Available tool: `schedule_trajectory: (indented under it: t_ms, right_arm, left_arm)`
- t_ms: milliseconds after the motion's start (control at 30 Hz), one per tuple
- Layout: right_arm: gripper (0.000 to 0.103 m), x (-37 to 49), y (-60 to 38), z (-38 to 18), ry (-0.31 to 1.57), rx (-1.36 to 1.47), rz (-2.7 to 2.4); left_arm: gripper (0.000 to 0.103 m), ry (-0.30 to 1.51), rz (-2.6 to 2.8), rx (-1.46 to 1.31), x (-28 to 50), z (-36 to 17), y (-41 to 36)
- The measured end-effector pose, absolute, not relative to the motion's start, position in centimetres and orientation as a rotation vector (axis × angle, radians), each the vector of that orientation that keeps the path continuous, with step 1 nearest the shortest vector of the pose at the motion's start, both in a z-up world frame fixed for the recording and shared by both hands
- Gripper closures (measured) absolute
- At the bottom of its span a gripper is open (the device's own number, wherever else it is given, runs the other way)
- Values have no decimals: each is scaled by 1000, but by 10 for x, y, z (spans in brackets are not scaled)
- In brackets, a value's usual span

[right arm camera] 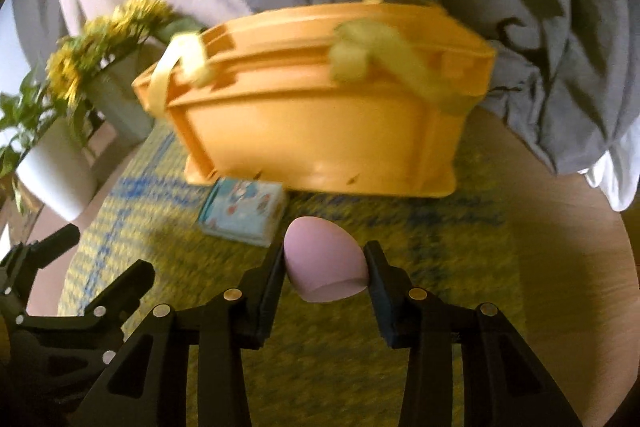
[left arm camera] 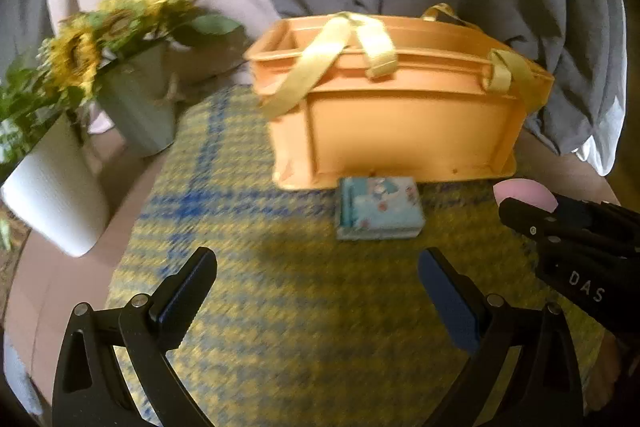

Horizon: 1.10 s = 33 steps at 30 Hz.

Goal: Organize soft objects
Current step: 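Grasp the pink sponge egg with the right tool while the left tool grasps the blue printed box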

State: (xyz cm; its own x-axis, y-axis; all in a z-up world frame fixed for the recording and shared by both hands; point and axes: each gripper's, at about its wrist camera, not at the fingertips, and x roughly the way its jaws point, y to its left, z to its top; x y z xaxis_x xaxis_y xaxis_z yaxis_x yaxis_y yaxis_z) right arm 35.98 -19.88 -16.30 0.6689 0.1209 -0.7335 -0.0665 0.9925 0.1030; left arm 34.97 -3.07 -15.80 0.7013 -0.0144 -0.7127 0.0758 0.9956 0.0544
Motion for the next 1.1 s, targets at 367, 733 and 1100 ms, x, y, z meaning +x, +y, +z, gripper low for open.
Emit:
schedule_trajectory:
  t_ms: [367, 733, 1100]
  right_arm:
    - [62, 382, -230, -172, 827, 117, 29]
    - [62, 407, -239, -192, 869, 152, 6]
    - [62, 407, -235, -197, 886, 167, 4]
  left_arm:
    - [1, 794, -119, 124, 396, -182, -61]
    - [12, 842, -157, 152, 429, -207, -79]
    - [30, 856, -181, 142, 426, -213, -82]
